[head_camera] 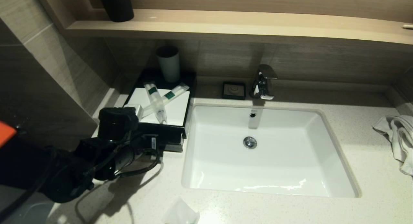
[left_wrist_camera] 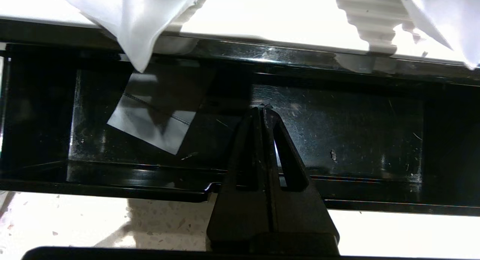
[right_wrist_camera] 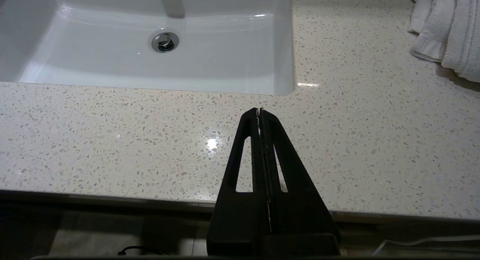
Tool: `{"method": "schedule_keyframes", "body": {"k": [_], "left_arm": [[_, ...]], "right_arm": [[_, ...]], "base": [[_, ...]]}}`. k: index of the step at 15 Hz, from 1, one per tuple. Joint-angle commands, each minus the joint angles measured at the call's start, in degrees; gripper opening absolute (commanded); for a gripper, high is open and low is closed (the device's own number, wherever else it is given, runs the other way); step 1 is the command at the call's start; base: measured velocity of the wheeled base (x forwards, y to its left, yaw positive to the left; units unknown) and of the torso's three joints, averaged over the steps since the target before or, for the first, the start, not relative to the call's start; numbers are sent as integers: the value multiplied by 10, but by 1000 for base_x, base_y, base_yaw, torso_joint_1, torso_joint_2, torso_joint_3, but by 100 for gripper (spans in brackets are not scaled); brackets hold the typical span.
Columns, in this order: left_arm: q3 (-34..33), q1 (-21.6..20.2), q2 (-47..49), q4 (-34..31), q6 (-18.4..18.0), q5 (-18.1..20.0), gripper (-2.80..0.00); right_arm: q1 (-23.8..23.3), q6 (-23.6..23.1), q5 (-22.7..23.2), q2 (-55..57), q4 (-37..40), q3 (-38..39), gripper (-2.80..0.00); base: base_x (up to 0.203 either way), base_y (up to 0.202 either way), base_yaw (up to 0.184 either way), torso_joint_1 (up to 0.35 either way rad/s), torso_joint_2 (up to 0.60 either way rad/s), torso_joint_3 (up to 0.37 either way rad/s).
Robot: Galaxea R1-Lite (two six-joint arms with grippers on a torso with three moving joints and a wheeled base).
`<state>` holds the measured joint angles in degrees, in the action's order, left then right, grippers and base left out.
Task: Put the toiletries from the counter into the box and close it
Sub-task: Open the drawer
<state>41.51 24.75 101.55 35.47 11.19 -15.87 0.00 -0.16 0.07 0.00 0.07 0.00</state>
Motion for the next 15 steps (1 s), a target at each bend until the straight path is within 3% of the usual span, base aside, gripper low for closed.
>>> {"method": "schedule_keyframes", "body": {"k": [1, 15], "left_arm": [[0, -1, -8, 3, 1, -1, -280], [-13, 0, -78, -134, 0, 6, -280]], "right_arm": [[0, 0, 0, 0, 0, 0, -280], [-1, -1, 0, 0, 0, 0, -280]], "base": [[0, 0, 0, 0, 0, 0], [0, 0, 0, 0, 0, 0]]}}
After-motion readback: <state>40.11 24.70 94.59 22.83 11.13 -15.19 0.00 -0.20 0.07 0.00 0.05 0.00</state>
